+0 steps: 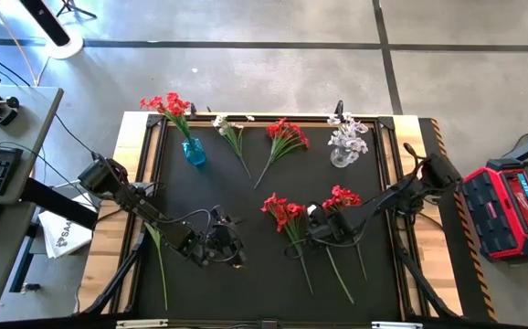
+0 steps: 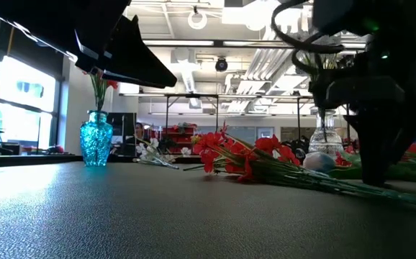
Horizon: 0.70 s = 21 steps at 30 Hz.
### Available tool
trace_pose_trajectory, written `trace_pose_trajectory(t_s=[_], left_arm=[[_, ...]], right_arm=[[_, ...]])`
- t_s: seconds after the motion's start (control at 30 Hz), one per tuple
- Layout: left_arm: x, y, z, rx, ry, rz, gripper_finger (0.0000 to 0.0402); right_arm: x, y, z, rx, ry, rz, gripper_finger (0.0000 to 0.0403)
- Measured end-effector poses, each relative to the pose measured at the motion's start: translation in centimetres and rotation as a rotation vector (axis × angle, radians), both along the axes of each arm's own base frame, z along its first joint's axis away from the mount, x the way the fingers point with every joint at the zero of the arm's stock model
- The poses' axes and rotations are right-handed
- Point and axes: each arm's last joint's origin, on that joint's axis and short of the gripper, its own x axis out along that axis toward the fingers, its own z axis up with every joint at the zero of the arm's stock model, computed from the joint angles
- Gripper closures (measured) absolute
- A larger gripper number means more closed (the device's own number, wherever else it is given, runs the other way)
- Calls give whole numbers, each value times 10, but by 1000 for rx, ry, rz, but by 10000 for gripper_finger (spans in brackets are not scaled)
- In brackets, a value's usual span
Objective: Sort flowers into vase by color
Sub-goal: Put the white flower into the transparent vase
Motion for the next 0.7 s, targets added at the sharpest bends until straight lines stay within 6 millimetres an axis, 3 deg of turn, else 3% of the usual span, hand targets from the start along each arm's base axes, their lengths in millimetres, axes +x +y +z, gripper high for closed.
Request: trace_pose_trajectory(t_s=[0.1, 0.2, 0.43, 0.57, 0.7], left_arm=[[0, 0, 0, 1, 1, 0, 241], [-1, -1, 0, 1, 2, -5, 241], [-1, -2, 0, 1, 2, -8, 241], [-1, -1, 0, 2, 2, -5, 241], [1, -2, 1, 30, 7, -22, 241]], right_arm=[[-14, 7, 17, -97, -99, 10, 394], [-32, 18, 43, -195, -293, 10, 384], [-72, 40, 102, -744, -859, 59, 398], [-79, 40, 121, -964, -875, 132, 397], [-75, 35, 133, -894, -887, 139, 400]])
